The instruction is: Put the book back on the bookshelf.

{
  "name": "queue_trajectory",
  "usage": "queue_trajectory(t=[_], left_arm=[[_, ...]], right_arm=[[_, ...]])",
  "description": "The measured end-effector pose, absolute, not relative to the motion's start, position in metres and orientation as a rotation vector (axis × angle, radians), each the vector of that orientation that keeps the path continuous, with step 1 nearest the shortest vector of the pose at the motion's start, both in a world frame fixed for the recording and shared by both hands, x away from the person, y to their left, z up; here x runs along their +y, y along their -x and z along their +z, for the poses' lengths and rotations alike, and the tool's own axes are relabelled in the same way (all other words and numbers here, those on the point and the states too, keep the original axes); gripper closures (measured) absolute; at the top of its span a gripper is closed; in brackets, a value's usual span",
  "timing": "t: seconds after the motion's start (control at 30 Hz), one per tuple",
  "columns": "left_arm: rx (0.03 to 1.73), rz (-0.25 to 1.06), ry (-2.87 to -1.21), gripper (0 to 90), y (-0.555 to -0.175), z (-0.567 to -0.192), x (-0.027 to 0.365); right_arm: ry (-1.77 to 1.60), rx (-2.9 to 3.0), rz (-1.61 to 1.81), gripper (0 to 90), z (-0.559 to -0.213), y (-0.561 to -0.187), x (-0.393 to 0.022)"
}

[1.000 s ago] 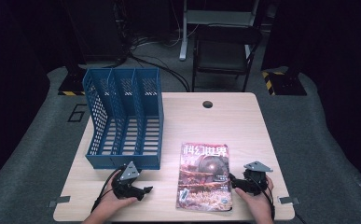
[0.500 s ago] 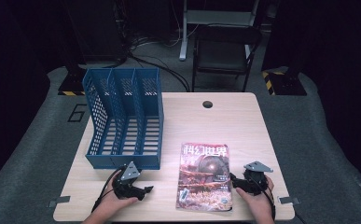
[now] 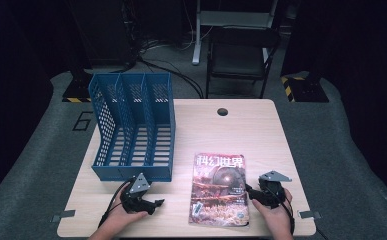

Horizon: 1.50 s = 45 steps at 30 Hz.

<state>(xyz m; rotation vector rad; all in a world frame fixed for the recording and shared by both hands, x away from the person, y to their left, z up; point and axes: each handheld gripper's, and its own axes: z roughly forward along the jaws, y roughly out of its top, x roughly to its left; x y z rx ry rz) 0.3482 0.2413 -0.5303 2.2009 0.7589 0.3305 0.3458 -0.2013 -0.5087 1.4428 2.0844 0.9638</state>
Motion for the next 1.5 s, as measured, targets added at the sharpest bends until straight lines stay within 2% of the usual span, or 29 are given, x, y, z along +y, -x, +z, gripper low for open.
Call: queue_trajectory(t=[0.27,0.6,1.5], left_arm=[[0.76,0.331,-2.204,15.5,-0.348,-0.53,0.241],[0.76,0.331,-2.203,15.5,-0.348,-0.53,0.241],[0.777,0.334,-2.201,15.8,-0.347,-0.53,0.24]], right_arm=[[-1.431,2.092,1.012,42.1,-0.497,-0.339,-0.19],[-1.437,2.144,1.027,44.6,-0.5,-0.341,-0.179],[-1.497,2.181,1.02,40.8,-0.516,-0.349,-0.173]])
